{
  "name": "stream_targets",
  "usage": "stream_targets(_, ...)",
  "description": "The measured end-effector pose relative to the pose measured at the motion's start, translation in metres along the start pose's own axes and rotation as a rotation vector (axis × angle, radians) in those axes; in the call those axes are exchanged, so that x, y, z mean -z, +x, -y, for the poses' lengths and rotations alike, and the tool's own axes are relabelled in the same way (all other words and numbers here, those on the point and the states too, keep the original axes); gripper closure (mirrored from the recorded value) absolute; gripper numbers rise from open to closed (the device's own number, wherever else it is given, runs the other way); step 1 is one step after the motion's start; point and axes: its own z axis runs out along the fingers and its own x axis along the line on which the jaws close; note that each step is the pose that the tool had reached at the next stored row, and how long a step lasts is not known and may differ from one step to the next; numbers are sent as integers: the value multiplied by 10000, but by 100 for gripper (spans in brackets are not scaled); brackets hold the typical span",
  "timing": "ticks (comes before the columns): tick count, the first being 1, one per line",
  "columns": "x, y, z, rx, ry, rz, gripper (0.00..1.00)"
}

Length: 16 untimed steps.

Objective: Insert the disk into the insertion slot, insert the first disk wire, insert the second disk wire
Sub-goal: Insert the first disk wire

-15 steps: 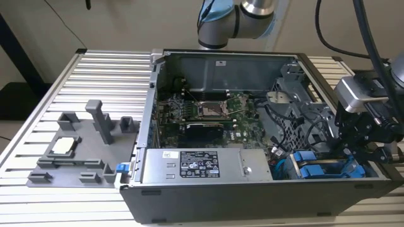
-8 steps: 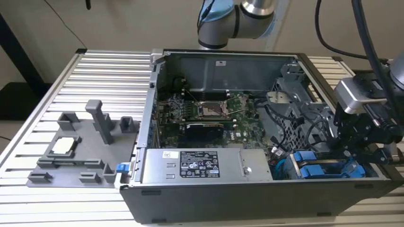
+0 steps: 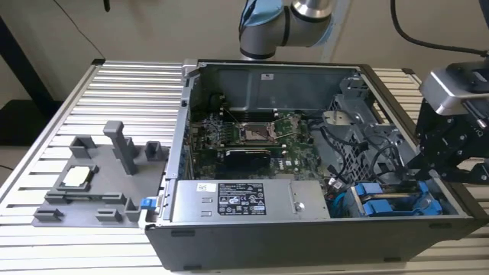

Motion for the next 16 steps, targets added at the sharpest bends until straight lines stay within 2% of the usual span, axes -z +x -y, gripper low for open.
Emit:
stream_targets(1, 83, -9, 3, 1, 0, 0, 73)
stream_targets(2, 129, -14, 4, 1, 0, 0, 73)
stream_targets(4, 184, -19, 5, 2, 0, -3, 73)
stream_targets(10, 186, -38, 5, 0, 0, -7, 73)
stream_targets(16, 161, -249, 8, 1, 0, -20, 73)
